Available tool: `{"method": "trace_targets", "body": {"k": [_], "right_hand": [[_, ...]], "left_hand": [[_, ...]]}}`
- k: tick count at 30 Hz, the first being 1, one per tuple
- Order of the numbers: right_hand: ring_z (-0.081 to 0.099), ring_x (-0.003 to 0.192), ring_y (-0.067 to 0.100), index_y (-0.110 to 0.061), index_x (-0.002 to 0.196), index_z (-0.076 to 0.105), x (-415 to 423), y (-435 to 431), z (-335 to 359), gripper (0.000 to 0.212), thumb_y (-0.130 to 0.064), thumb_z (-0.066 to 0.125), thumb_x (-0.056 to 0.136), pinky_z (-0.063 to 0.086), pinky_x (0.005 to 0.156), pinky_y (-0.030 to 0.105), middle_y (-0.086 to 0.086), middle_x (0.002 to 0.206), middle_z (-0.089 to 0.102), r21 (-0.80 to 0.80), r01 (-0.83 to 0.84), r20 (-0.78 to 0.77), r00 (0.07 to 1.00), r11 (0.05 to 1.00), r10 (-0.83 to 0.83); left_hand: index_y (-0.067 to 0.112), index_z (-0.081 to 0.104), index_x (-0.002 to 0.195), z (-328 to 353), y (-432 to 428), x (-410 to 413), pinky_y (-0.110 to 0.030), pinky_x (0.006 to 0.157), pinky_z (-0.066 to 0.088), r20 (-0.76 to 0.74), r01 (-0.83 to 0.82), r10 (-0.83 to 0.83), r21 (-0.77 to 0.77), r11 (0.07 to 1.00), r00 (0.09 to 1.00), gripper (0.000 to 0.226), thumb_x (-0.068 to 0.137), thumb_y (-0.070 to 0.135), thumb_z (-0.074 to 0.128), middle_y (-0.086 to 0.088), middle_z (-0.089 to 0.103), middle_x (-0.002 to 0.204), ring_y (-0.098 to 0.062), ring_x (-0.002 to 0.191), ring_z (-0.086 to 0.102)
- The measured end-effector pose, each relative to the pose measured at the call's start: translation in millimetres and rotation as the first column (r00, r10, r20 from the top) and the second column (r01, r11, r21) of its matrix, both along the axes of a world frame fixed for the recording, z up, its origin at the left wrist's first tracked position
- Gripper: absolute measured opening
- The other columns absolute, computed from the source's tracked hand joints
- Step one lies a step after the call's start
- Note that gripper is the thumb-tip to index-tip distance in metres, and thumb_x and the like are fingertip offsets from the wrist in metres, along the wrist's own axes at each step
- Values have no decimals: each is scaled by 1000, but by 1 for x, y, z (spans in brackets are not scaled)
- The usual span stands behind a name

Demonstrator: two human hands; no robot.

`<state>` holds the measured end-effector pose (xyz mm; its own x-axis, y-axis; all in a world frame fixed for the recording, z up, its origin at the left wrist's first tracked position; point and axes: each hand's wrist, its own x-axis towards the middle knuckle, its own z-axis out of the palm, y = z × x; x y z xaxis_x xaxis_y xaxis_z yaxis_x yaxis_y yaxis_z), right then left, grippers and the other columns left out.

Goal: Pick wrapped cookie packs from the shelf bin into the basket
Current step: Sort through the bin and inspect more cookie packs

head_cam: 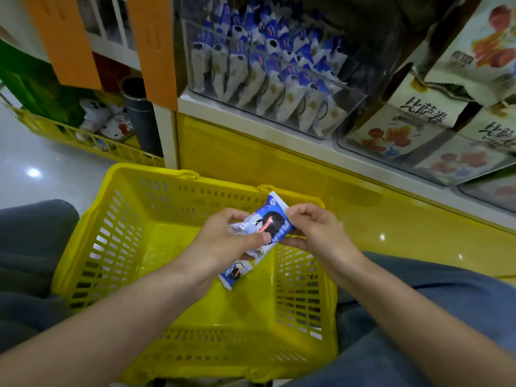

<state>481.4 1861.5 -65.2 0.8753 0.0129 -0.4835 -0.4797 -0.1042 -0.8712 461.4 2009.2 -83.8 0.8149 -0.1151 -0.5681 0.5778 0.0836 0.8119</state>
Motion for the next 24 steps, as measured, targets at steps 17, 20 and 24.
{"method": "trace_targets", "body": {"k": [17,20,24], "right_hand": [[65,79,14,-10,97,53,13,27,1,21,-26,38,98,57,77,31,13,99,64,-7,-276,49,960,961,276],[59,94,21,-8,98,58,16,27,0,37,-37,37,91,49,91,40,13,99,62,-220,-302,257,899,927,354],[58,73,5,-14,86,62,19,25,3,9,-14,54,90,49,70,23,0,80,64,-89,-289,317,899,953,302]], "left_hand": [[19,54,78,15,23,19,-21,59,53,418,-207,143,111,972,897,14,85,11,62,0,66,73,-4,62,62],[19,54,73,17,27,20,-37,63,48,459,-127,4,236,963,888,18,82,9,65,1,64,67,-16,63,56],[13,58,78,20,25,15,-41,66,47,445,-53,-53,221,974,894,8,82,14,65,-9,68,73,-23,68,57]]}}
